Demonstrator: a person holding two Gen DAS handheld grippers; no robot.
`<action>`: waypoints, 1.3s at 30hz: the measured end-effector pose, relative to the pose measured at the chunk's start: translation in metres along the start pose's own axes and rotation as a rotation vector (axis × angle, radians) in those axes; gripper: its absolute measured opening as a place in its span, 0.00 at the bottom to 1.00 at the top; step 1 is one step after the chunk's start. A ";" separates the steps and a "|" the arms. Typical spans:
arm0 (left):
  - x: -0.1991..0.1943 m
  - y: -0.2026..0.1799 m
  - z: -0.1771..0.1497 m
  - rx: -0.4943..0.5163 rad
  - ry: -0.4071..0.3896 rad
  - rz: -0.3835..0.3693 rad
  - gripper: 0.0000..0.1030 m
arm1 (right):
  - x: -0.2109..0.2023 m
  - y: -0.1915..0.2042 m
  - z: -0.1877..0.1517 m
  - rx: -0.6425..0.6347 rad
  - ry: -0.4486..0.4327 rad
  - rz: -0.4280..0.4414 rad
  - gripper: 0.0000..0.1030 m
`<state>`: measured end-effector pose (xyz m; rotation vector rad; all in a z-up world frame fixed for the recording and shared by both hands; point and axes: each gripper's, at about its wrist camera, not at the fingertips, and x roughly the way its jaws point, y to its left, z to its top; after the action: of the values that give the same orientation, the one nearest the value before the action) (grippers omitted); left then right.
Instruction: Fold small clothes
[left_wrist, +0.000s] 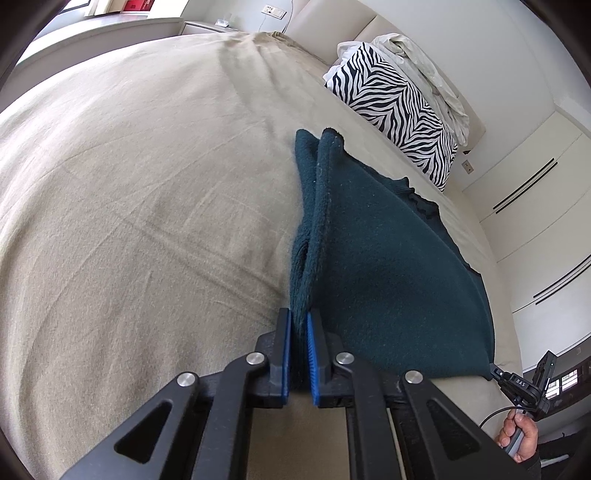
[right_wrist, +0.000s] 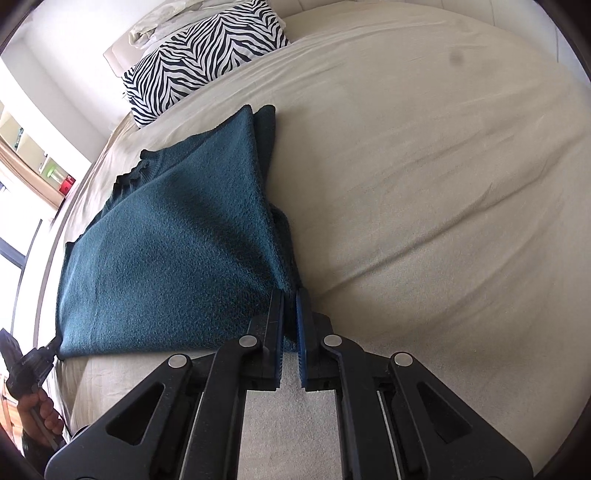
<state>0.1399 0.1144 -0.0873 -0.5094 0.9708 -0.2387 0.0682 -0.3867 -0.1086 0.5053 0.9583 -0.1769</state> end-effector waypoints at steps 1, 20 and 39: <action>0.000 0.001 -0.001 -0.003 0.001 -0.003 0.10 | 0.000 0.001 0.000 -0.003 -0.003 -0.002 0.05; -0.025 -0.024 0.013 0.032 -0.065 0.033 0.28 | 0.002 -0.014 -0.003 0.044 0.031 0.084 0.06; 0.090 -0.125 0.093 0.345 -0.083 0.249 0.62 | -0.001 0.100 0.076 0.017 -0.026 0.403 0.49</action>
<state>0.2708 -0.0013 -0.0458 -0.0801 0.8800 -0.1543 0.1594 -0.3364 -0.0387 0.6991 0.8121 0.1714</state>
